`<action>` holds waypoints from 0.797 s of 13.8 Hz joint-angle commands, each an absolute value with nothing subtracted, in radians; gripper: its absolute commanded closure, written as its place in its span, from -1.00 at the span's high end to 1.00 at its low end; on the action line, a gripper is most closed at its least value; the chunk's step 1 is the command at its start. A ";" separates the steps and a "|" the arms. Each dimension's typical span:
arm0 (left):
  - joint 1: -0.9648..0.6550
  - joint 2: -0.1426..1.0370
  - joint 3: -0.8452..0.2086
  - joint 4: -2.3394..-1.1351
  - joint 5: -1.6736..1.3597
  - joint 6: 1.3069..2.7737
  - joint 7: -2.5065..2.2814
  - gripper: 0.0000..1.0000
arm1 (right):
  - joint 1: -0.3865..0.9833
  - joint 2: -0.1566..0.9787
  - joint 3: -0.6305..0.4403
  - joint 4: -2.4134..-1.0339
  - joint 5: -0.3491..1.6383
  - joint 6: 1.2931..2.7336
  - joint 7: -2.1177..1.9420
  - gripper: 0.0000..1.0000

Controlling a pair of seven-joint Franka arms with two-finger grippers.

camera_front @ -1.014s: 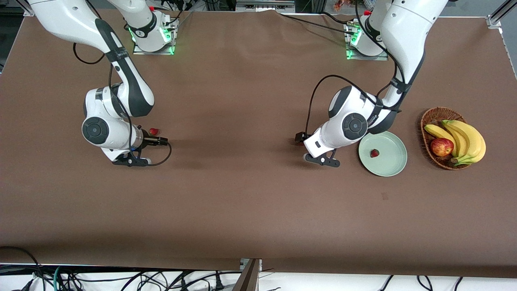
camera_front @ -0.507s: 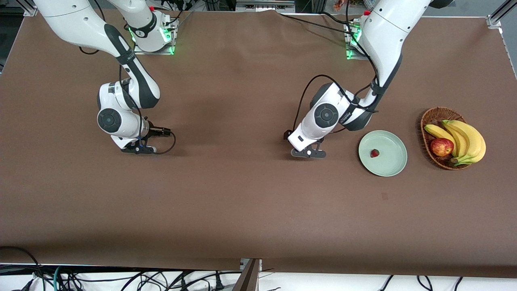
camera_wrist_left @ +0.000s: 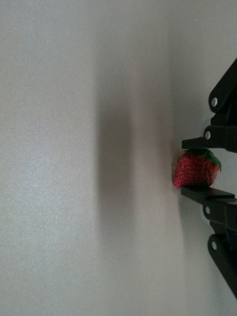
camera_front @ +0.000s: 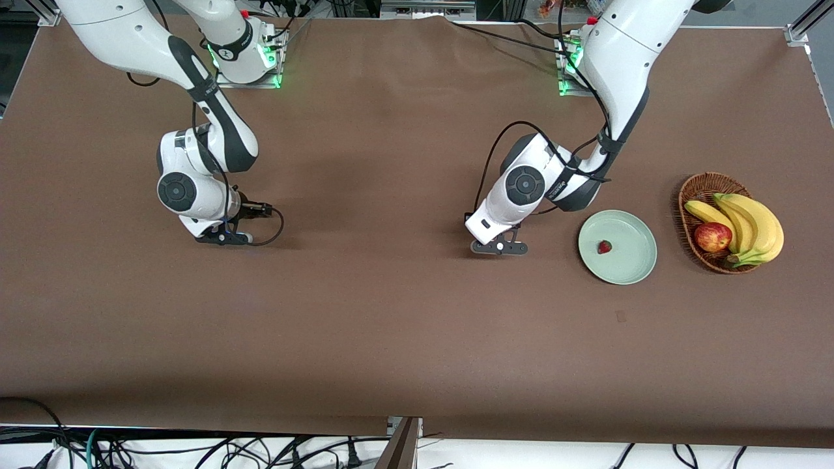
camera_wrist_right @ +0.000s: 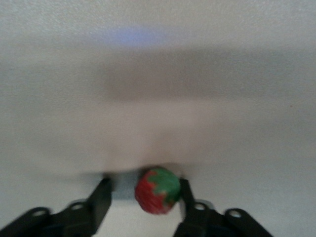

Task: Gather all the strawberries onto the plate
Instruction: 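Grasp the mid-table strawberry with the left gripper while the right gripper returns, then carry the strawberry to the plate with the left gripper while the right grasps the last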

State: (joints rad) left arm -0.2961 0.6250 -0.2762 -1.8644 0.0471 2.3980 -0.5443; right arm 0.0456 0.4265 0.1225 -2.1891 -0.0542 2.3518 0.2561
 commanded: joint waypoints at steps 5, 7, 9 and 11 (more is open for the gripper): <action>-0.266 0.543 -0.258 -1.800 0.077 2.144 -0.467 -1.00 | 0.043 0.388 0.117 -2.185 -0.063 2.333 0.259 -1.00; -0.192 0.538 -0.259 -1.711 0.077 1.949 -0.276 -0.89 | 0.044 0.399 0.120 -2.137 -0.063 2.333 0.259 -1.00; -0.119 0.526 -0.256 -1.690 0.077 1.872 -0.075 -0.88 | 0.048 0.400 0.121 -2.122 -0.063 2.333 0.259 -1.00; -0.036 0.523 -0.256 -1.692 0.089 1.859 0.138 -0.87 | 0.048 0.399 0.121 -2.120 -0.061 2.333 0.259 -1.00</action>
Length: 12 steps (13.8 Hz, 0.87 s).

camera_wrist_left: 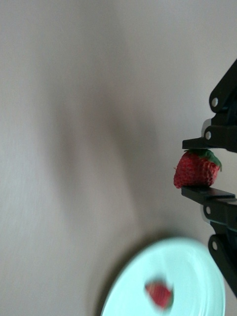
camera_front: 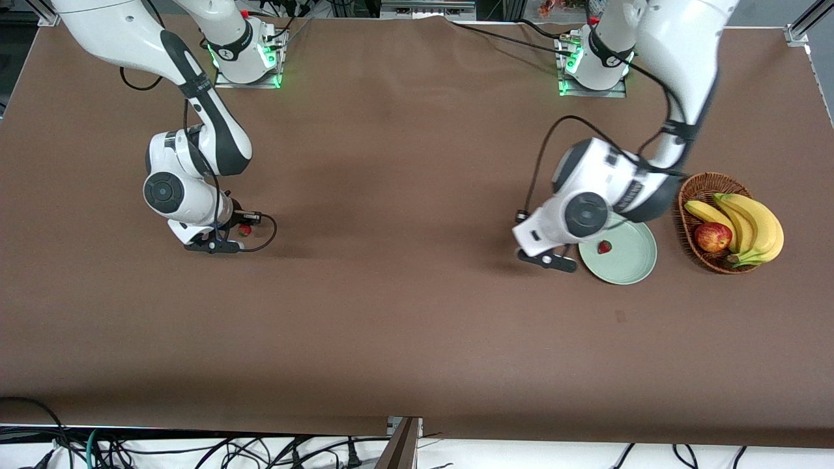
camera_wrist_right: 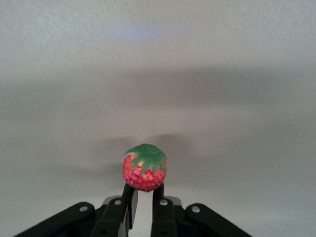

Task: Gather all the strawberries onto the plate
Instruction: 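Carry the strawberry to the plate with the left gripper while the right grasps the last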

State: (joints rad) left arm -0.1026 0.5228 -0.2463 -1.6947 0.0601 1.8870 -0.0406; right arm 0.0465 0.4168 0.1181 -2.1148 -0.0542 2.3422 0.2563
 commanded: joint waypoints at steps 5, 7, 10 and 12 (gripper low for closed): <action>0.097 0.566 -0.259 -1.707 0.195 1.913 0.448 -0.69 | 0.150 0.469 0.190 -1.976 0.027 2.345 0.453 -1.00; 0.101 0.577 -0.259 -1.709 0.193 1.930 0.460 0.37 | 0.272 0.541 0.190 -1.843 0.038 2.345 0.665 -1.00; 0.101 0.574 -0.259 -1.707 0.193 1.928 0.462 1.00 | 0.450 0.699 0.189 -1.573 0.038 2.345 0.987 -1.00; 0.101 0.569 -0.262 -1.706 0.190 1.924 0.460 1.00 | 0.537 0.820 0.189 -1.386 0.037 2.364 1.168 -1.00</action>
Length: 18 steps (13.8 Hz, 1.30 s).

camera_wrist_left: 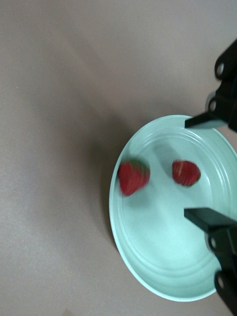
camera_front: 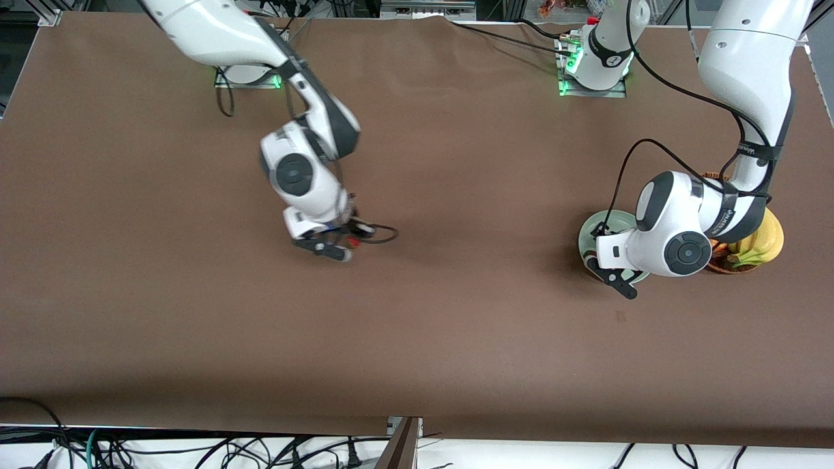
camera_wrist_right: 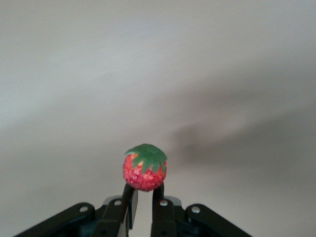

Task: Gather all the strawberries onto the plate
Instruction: 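Carry the strawberry to the plate with the left gripper while the right grasps the last, then open the left gripper over the plate while the right gripper sets the strawberry mid-table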

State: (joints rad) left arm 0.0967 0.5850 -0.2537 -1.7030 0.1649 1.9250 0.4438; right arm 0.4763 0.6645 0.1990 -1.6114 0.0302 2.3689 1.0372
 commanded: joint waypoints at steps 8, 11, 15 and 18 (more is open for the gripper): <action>0.080 0.571 -0.288 -1.710 0.146 1.928 0.385 1.00 | 0.695 1.057 0.222 -1.232 0.038 2.871 1.407 -1.00; 0.055 0.572 -0.298 -1.742 0.112 1.983 0.278 1.00 | 0.695 1.054 0.239 -1.239 0.026 2.895 1.402 0.99; 0.043 0.591 -0.304 -1.808 0.058 2.106 0.238 1.00 | 0.640 0.921 0.241 -1.264 0.026 2.739 1.381 1.00; 0.034 0.592 -0.319 -1.798 0.016 2.118 0.236 1.00 | 0.548 0.781 0.241 -1.314 0.026 2.429 1.185 1.00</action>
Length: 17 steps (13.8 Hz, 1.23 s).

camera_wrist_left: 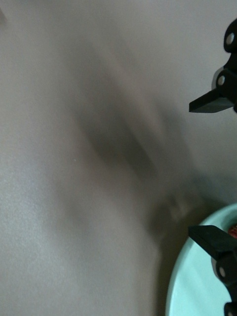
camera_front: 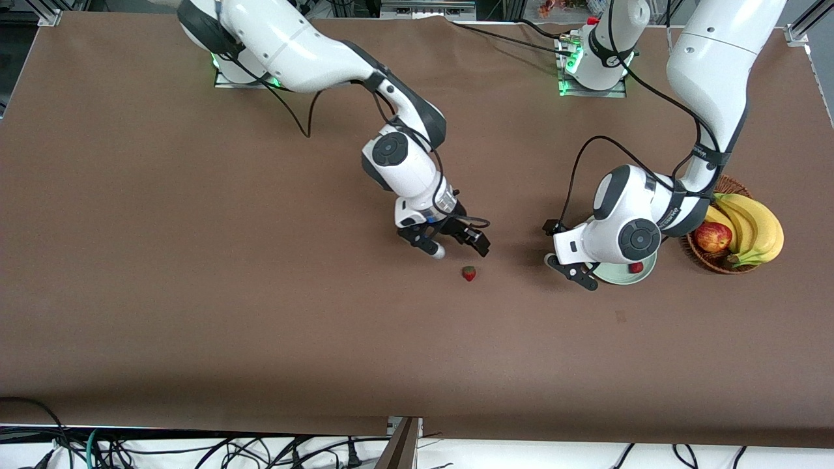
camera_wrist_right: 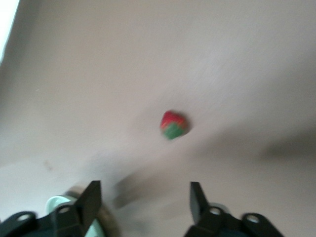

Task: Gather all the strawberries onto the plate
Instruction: 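Open the left gripper over the plate while the right gripper sets the strawberry mid-table, then grasp the last strawberry with the left gripper while the right arm withdraws to rest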

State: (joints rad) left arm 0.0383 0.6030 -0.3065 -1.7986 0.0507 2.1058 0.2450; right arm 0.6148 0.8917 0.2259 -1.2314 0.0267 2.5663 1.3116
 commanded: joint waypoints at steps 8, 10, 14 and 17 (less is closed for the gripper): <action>-0.148 0.638 -0.322 -1.703 -0.078 2.463 -0.018 1.00 | 0.194 0.497 0.229 -1.569 0.031 2.013 0.476 1.00; -0.195 0.711 -0.321 -1.692 -0.072 2.628 -0.089 1.00 | 0.138 0.439 0.172 -1.638 0.022 1.959 0.296 1.00; -0.291 0.787 -0.276 -1.695 -0.072 2.761 -0.124 1.00 | 0.078 0.296 0.052 -1.709 0.011 1.860 0.062 1.00; -0.385 0.807 -0.189 -1.694 -0.074 2.805 -0.130 0.60 | 0.064 0.184 0.003 -1.700 -0.063 1.755 0.009 1.00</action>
State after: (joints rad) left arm -0.3222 0.7957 -0.2472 -1.7244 -0.0646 2.7858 -0.1144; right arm 0.0643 0.2935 0.0174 -1.6530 -0.0324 1.8069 0.0430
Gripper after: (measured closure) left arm 0.066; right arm 0.000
